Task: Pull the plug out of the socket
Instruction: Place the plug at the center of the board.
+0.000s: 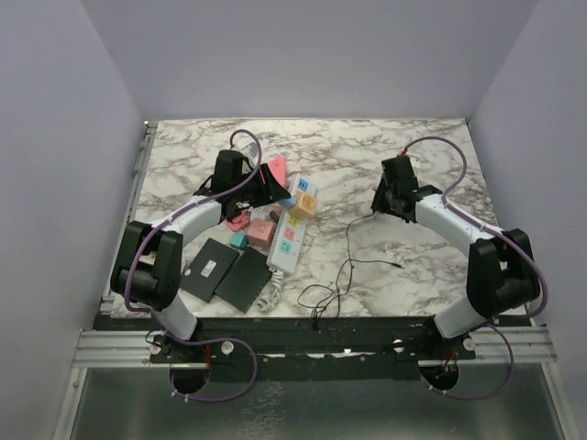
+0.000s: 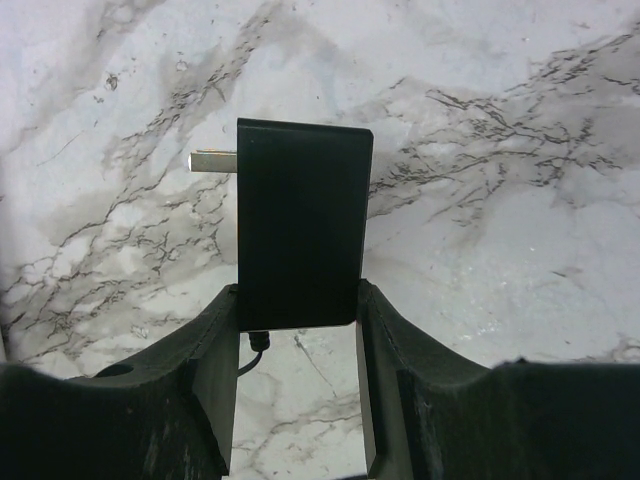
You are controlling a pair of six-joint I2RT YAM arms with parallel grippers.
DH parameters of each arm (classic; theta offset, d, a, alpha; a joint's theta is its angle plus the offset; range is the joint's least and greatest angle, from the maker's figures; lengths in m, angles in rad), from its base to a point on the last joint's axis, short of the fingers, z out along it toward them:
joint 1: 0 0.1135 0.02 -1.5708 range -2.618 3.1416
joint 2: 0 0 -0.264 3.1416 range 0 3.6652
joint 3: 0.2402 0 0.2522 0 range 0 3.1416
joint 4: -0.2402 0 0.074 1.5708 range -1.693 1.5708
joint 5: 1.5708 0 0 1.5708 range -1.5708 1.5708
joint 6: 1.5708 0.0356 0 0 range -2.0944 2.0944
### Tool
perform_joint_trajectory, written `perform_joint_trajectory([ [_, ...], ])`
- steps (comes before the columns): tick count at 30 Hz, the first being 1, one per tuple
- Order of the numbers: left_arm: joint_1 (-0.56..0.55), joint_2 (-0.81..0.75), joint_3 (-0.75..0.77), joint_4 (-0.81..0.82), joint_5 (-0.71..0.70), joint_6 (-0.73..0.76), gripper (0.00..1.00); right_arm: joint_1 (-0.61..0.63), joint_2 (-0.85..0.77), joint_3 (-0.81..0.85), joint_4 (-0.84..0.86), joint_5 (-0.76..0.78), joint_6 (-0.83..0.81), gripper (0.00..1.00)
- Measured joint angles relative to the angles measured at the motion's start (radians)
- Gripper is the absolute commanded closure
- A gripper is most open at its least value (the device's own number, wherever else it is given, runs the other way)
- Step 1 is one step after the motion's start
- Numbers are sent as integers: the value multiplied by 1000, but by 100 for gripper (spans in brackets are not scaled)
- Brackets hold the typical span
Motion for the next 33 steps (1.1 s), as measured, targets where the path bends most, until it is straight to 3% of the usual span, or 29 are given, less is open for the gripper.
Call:
perform_joint_trajectory([
  [6, 0, -7, 0, -14, 0, 10, 100, 0, 133, 73, -22, -14, 2, 99],
  [9, 0, -7, 0, -16, 1, 10, 100, 0, 190, 99, -45, 0, 4, 94],
  [15, 0, -7, 0, -17, 3, 11, 100, 0, 249, 156, -101, 42, 3, 54],
  [20, 0, -7, 0, -17, 5, 11, 100, 0, 270, 175, -122, 60, 0, 35],
  [27, 0, -7, 0, -17, 5, 12, 100, 0, 275, 176, -129, 63, 0, 22],
  [33, 0, -7, 0, -17, 5, 11, 100, 0, 247, 174, -128, 63, -1, 20],
])
